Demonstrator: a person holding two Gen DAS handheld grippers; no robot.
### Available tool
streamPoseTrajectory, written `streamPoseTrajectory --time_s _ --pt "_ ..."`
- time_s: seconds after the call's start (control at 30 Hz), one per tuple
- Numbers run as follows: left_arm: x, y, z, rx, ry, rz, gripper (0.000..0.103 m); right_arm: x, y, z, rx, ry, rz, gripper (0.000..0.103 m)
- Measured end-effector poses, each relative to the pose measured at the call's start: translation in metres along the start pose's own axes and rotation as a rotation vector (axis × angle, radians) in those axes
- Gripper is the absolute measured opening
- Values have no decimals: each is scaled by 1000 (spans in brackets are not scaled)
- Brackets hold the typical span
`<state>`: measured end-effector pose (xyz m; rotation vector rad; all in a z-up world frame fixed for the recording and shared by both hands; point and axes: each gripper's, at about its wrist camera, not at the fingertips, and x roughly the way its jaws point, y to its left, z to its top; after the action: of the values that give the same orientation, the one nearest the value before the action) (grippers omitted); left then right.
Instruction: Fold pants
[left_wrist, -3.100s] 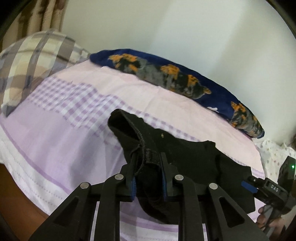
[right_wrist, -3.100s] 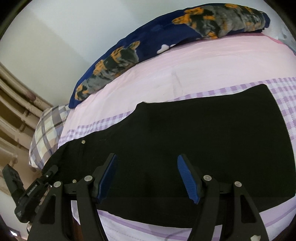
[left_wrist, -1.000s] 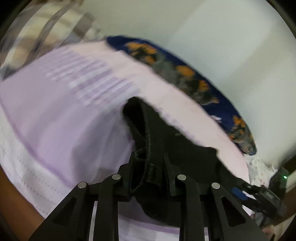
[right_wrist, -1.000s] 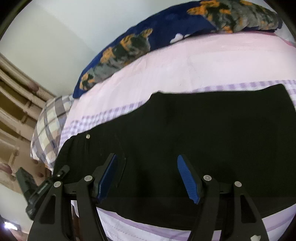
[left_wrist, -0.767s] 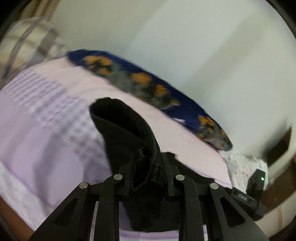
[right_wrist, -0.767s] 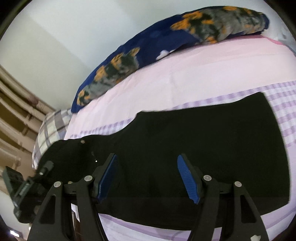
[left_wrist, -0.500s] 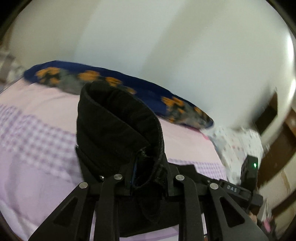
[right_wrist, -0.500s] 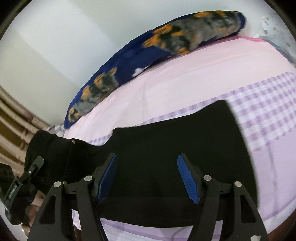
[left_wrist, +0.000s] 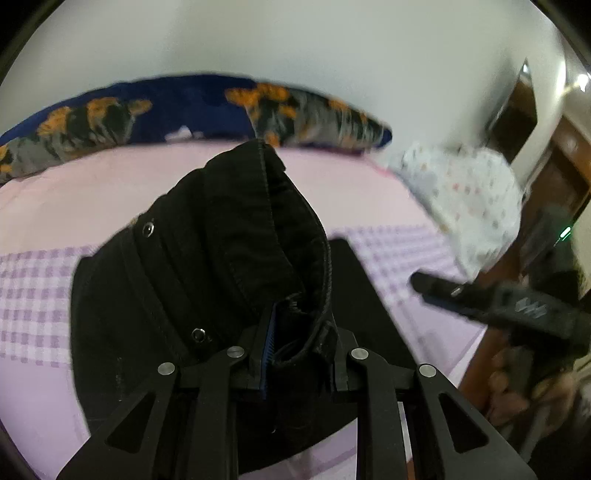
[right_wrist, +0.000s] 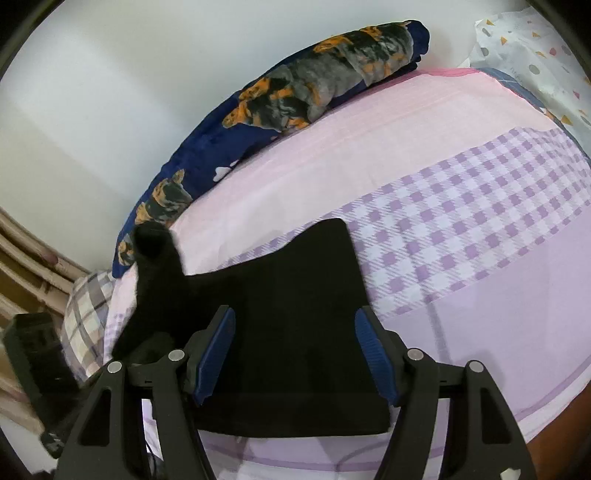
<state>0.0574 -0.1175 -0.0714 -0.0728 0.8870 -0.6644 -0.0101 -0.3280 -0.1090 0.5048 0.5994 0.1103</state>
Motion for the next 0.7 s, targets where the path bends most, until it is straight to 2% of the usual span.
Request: streamPoseTrajectory --time_s 0.13,0.27,0.33,0.4,0.43,0.53,0.57,0.63,0.7 --pt "23 -5 -10 29 52 36 24 1 -8 -3 -35 25 -14 66" --pt "21 -18 -16 118 49 82 27 5 -11 -6 -25 45 -6 66" --pt "15 -22 -15 138 58 75 32 7 -11 -6 -21 49 -5 66" --pt "6 -23 -11 132 61 30 36 11 -12 -5 -14 66 4 66" --pt "-3 -22 -10 123 54 -13 36 13 -13 -4 -2 74 17 66" --pt "-32 -18 -4 116 0 -76 40 18 -16 -1 35 101 85 66" --pt "-39 -15 -2 116 -22 -76 48 21 -17 1 45 115 114 66" --pt "-54 -2 1 108 -71 -31 56 29 -17 4 62 138 174 66" --pt "-60 15 3 102 -98 32 56 41 -17 7 68 172 228 66"
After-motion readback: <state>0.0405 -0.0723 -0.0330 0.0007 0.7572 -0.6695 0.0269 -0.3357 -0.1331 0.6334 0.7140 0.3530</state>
